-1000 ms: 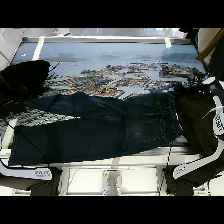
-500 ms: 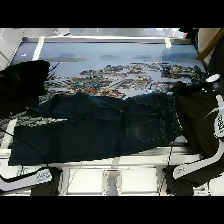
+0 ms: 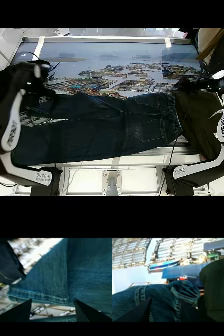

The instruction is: Fold the clothes and pants, and hang the long-sleeved shirts on hangers.

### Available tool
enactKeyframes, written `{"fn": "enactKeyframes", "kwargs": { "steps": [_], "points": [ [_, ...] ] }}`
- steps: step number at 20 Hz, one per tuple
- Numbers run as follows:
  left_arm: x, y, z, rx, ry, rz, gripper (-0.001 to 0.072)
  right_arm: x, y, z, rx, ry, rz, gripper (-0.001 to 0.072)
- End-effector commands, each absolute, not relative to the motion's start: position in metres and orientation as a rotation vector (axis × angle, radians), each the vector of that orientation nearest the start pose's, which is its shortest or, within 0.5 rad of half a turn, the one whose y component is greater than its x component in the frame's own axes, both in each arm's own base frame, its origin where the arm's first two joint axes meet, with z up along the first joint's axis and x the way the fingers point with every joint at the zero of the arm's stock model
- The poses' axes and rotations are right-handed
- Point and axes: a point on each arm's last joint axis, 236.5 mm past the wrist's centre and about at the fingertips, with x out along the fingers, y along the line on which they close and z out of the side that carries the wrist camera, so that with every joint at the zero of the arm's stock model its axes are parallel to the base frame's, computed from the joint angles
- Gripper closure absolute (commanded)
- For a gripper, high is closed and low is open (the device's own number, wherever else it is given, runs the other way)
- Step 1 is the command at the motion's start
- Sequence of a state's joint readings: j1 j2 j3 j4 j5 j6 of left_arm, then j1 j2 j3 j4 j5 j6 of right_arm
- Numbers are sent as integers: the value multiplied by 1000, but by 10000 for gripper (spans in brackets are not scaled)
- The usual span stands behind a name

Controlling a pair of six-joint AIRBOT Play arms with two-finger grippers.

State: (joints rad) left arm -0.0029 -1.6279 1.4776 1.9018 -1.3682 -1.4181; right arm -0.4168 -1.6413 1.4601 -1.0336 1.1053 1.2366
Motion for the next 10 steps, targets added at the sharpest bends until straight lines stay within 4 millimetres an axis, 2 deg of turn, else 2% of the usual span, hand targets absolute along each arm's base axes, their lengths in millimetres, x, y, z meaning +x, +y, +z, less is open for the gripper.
{"fn": "enactKeyframes", "kwargs": {
  "steps": [1, 5, 10],
  "points": [
    [398, 91, -61, 535, 1697, 242, 99, 475, -101, -10, 418, 1115, 74, 317],
    [406, 92, -73, 495, 1669, 268, 101, 476, -102, -10, 393, 1109, 86, 317],
    [413, 71, -83, 420, 1644, 205, 102, 476, -101, -10, 397, 1109, 88, 318]
  ]
}}
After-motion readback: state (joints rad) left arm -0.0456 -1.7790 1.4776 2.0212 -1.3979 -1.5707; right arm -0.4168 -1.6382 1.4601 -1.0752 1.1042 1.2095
